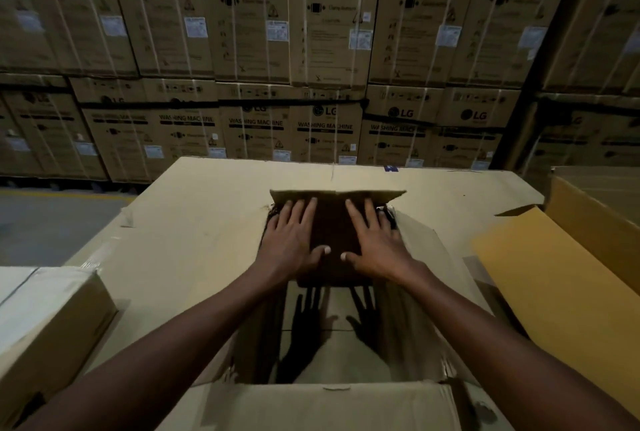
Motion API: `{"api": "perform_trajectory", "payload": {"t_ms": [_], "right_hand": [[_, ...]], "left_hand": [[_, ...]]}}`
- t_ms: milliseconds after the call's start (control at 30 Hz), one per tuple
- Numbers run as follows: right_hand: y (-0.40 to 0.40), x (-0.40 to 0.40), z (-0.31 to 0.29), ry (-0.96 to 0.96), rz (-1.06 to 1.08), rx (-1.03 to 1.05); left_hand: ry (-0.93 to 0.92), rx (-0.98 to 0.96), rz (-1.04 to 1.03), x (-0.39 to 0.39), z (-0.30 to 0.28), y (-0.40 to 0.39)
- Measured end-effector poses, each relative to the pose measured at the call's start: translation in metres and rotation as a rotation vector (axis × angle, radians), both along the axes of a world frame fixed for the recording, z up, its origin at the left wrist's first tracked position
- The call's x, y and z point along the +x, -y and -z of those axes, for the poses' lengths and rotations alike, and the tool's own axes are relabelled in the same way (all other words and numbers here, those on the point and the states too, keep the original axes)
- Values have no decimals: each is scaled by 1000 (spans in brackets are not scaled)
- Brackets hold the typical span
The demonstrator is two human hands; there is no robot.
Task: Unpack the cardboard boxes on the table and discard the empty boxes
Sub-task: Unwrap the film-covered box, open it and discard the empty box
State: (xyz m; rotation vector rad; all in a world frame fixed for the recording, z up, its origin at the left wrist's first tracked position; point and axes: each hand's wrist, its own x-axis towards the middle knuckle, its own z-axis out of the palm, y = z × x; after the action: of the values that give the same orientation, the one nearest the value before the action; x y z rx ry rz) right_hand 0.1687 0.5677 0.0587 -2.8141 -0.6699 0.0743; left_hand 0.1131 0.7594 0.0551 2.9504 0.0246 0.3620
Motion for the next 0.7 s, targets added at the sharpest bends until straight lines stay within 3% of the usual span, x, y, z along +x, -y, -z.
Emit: {"api": "perform_trajectory", "payload": {"t_ms": [133,467,700], "right_hand": [[-11,35,-16,87,42,55],[-35,102,15,-29,97,-49],[-40,108,30,84,130,-88]], "left_hand": [[61,-40,-10,44,-19,-22],[-194,-30,-14,109,18,-63],[-207,-25,-65,125,30,-64]]}}
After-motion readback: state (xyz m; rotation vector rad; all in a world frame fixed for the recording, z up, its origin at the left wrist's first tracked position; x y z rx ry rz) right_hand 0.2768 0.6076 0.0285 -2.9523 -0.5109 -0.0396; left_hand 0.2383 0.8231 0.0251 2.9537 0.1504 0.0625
